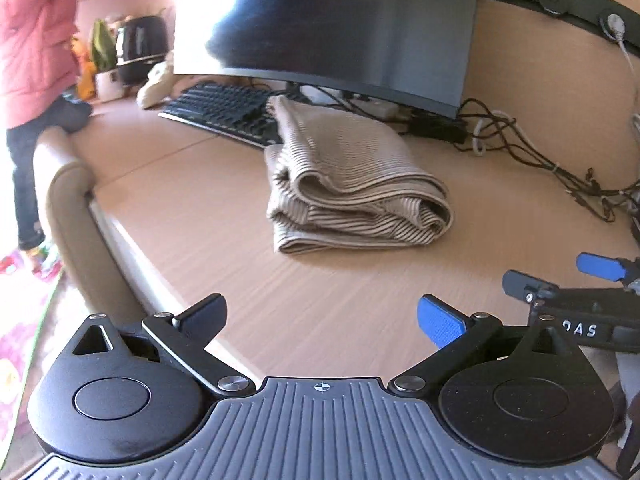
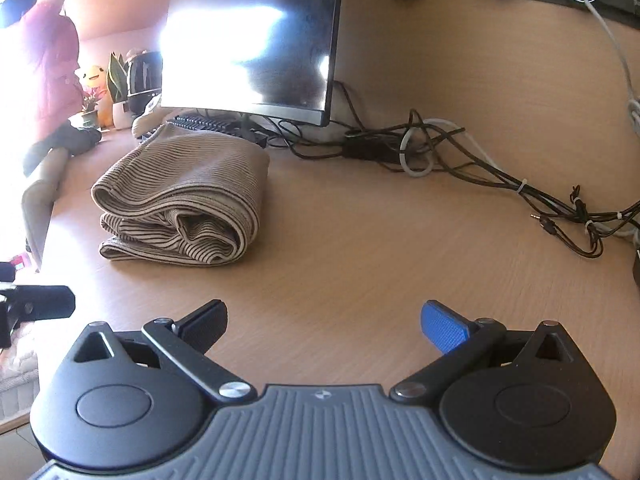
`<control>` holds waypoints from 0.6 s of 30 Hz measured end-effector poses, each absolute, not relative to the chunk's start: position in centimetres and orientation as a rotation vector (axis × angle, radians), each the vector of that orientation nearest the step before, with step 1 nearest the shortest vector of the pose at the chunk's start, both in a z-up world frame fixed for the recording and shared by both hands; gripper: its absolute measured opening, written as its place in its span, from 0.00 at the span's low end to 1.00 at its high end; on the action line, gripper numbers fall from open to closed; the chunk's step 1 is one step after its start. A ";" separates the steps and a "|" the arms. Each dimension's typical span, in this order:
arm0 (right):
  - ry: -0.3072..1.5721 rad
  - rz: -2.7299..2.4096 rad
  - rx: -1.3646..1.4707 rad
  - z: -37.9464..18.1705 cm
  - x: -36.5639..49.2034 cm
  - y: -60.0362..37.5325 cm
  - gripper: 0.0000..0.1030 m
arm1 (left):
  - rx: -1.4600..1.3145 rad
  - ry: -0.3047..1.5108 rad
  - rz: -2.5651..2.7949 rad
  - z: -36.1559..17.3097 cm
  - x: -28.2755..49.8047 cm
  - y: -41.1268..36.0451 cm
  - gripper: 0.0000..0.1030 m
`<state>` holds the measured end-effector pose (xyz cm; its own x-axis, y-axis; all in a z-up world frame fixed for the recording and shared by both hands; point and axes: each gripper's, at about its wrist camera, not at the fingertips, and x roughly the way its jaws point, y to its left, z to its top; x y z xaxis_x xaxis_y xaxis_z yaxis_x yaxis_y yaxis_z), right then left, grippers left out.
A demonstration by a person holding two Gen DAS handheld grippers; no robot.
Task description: Fold clothes
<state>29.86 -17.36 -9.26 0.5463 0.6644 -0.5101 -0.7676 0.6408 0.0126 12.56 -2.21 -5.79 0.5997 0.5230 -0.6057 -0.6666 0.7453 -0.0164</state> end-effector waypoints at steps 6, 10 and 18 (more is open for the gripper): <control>0.527 0.892 -0.196 -9.3 29.7 -17.8 1.00 | -0.278 0.632 0.748 -6.1 12.0 -3.1 1.00; 0.545 0.853 -0.174 -9.4 30.0 -18.2 1.00 | -0.270 0.631 0.747 -6.1 11.9 -3.6 1.00; 0.541 0.867 -0.206 -9.5 29.8 -17.9 1.00 | -0.288 0.631 0.719 -6.2 12.2 -3.3 1.00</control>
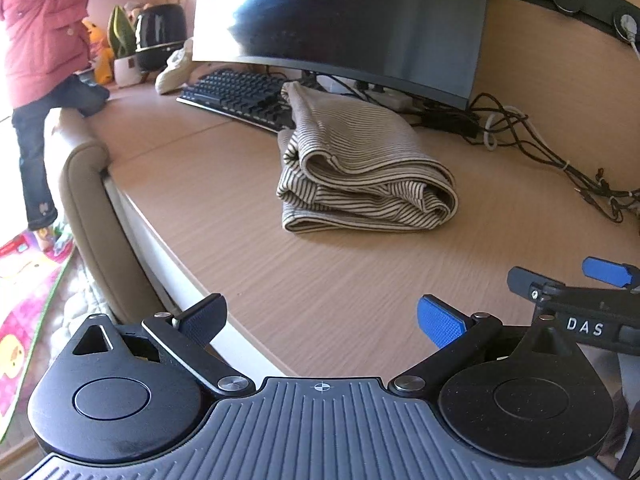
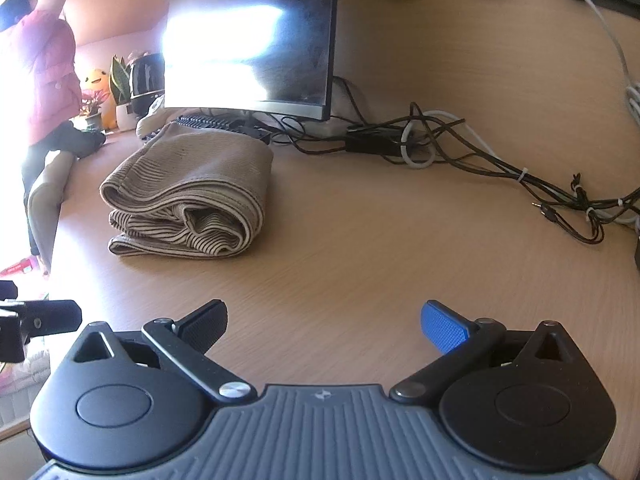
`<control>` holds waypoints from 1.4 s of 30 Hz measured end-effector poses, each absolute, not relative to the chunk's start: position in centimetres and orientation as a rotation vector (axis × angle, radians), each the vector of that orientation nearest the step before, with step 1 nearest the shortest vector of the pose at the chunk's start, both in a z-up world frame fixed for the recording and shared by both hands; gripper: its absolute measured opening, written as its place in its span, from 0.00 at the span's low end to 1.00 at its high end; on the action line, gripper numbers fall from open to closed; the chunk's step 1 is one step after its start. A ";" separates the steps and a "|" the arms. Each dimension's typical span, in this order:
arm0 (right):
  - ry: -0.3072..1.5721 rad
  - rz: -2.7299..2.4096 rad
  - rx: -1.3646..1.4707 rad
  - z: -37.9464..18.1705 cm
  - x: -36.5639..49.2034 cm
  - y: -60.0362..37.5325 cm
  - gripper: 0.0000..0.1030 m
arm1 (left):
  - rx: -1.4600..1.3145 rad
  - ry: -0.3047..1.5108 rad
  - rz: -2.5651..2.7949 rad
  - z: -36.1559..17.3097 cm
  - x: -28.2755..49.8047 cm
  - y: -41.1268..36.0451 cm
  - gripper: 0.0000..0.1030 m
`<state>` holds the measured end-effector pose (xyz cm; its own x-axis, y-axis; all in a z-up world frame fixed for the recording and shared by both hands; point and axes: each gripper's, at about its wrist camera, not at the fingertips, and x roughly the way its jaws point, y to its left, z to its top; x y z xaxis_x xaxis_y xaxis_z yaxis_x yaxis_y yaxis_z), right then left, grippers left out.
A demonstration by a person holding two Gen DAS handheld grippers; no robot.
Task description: Fold clothes
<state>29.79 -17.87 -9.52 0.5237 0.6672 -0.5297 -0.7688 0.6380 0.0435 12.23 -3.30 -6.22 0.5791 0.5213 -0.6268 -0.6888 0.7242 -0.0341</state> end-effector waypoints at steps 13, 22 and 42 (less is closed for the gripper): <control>0.537 0.835 -0.224 -9.5 29.8 -17.7 1.00 | -0.296 0.642 0.690 -6.5 13.1 -2.8 1.00; 0.551 0.840 -0.230 -8.2 29.6 -17.3 1.00 | -0.307 0.640 0.702 -6.4 12.9 -2.0 1.00; 0.590 0.861 -0.253 -8.2 28.8 -16.3 1.00 | -0.335 0.637 0.710 -6.7 12.4 -1.1 1.00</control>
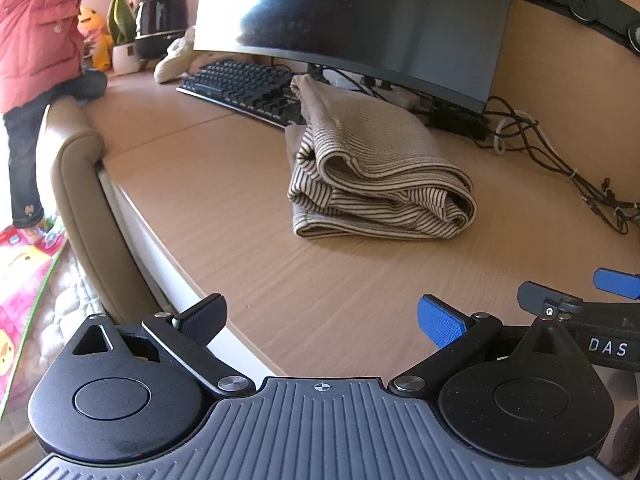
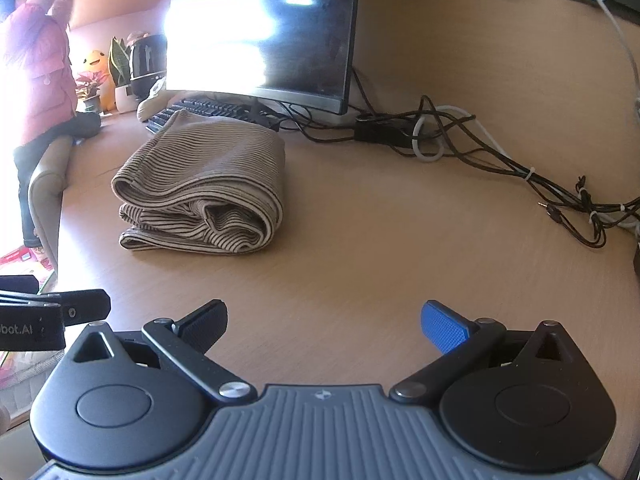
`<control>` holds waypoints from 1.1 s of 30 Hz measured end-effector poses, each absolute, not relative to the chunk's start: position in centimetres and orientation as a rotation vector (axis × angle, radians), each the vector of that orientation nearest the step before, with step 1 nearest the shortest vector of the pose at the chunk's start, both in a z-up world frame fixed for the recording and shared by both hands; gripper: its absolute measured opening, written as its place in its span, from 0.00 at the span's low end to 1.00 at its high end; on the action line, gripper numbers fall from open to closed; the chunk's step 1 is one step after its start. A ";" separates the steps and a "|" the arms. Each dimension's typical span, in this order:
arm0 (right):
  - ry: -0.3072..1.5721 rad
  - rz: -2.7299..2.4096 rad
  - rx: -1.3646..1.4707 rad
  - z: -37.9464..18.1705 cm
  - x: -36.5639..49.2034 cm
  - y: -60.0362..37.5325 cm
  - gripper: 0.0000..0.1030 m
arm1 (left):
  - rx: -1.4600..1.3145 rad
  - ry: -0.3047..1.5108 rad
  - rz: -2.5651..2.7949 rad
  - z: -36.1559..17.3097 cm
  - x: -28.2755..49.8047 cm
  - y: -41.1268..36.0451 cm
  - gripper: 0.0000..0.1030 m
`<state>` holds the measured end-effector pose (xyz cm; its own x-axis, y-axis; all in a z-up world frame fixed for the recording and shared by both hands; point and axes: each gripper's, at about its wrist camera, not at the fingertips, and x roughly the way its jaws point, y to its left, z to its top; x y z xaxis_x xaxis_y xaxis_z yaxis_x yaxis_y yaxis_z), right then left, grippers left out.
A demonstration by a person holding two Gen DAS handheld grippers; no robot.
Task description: Fold clothes
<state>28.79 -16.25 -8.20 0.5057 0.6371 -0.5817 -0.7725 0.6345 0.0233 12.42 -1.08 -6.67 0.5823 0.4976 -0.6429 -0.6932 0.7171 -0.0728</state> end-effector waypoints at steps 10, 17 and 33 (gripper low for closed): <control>0.594 0.877 -0.263 -8.4 28.5 -16.1 1.00 | -0.349 0.650 0.707 -6.9 12.6 -0.9 1.00; 0.591 0.874 -0.258 -8.3 28.6 -16.4 1.00 | -0.353 0.659 0.703 -7.0 12.7 -1.1 1.00; 0.601 0.867 -0.253 -8.5 28.5 -16.9 1.00 | -0.356 0.666 0.709 -7.2 12.6 -1.5 1.00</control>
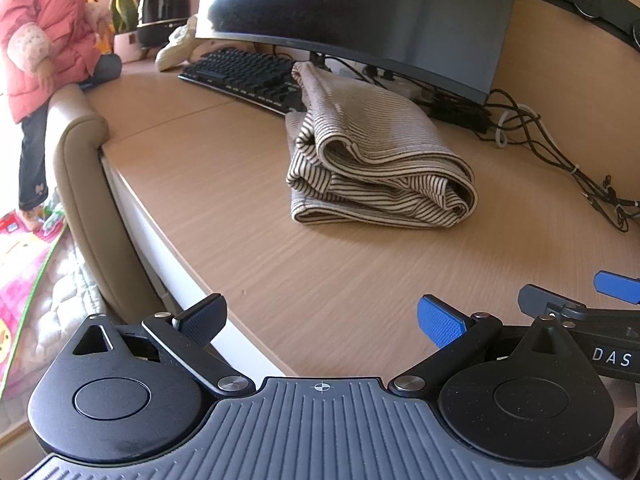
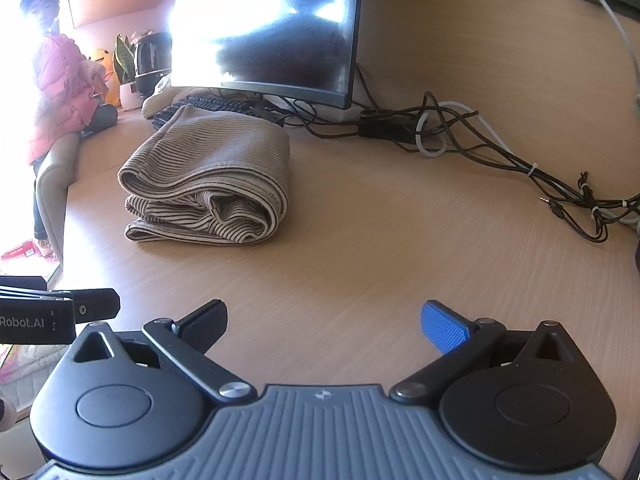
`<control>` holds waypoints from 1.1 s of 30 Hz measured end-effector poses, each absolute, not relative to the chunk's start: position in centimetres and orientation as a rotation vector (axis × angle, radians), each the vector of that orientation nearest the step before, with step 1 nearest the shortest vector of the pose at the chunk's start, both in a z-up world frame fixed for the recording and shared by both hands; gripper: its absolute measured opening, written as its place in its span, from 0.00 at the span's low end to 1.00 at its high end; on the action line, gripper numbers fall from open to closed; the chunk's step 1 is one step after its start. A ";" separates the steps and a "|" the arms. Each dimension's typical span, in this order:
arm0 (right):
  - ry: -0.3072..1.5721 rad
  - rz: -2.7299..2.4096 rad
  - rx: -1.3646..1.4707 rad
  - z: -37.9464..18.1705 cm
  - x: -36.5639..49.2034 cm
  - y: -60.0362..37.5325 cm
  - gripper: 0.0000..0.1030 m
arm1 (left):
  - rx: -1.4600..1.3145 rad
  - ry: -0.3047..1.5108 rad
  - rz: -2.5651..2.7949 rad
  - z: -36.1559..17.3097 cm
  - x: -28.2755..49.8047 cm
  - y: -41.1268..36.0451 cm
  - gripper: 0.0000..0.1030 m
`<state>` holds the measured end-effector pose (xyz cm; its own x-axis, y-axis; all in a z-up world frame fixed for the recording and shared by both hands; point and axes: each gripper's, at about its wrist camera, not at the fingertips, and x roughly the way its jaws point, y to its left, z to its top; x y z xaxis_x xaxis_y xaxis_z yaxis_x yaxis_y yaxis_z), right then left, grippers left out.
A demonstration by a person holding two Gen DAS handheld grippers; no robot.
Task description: Fold clothes
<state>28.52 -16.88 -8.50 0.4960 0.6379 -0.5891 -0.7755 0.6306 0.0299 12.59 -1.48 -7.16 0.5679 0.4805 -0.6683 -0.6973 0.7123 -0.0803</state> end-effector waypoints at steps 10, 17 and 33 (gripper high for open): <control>0.608 0.856 -0.247 -8.6 28.8 -17.1 1.00 | -0.352 0.669 0.703 -7.2 12.9 -1.7 1.00; 0.612 0.859 -0.247 -8.7 28.9 -17.1 1.00 | -0.350 0.673 0.703 -7.2 13.1 -1.7 1.00; 0.616 0.859 -0.247 -8.8 29.3 -17.0 1.00 | -0.310 0.660 0.702 -7.3 13.5 -1.9 1.00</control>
